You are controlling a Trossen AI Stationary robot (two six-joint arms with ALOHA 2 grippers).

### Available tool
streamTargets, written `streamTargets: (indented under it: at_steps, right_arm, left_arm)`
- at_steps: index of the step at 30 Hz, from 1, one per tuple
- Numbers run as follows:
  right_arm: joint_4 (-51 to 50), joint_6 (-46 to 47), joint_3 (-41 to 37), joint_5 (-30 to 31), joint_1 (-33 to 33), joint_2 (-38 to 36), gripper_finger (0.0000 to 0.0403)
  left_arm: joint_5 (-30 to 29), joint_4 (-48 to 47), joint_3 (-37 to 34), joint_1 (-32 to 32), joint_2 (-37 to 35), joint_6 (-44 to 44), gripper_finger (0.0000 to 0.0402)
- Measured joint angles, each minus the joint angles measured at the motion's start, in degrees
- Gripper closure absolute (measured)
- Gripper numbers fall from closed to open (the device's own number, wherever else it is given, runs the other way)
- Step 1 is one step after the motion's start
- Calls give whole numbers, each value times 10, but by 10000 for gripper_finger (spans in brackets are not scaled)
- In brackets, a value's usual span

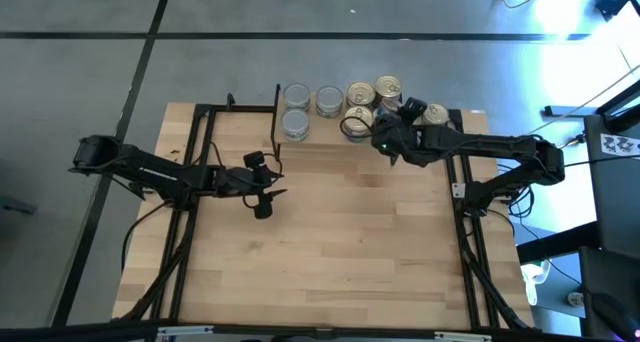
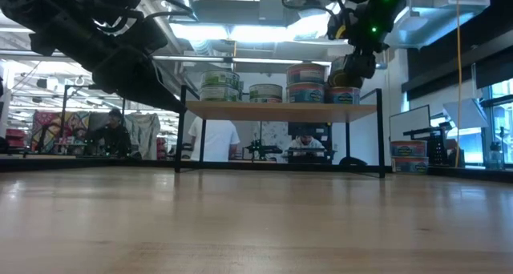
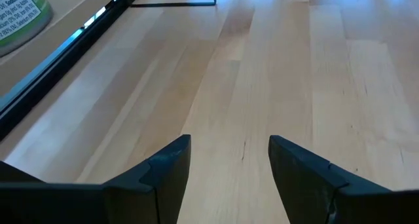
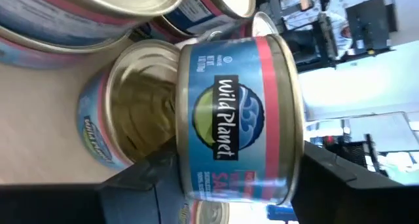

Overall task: Stack canned seafood by type on shelf
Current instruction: Adjust the blue pink tuna can

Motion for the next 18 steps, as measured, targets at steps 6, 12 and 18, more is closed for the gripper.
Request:
streamTargets:
  at_steps: [6,12,18]
  right_arm:
    - [4,25,0,-59,0,-1,165]
    - [4,63,1,-80,0,-1,111]
    - [2,70,3,-82,1,-1,75]
  left_arm:
    - [0,0,0,0,0,-13,198]
    - [0,0,0,0,0,-13,199]
    - [2,0,0,0,0,-16,199]
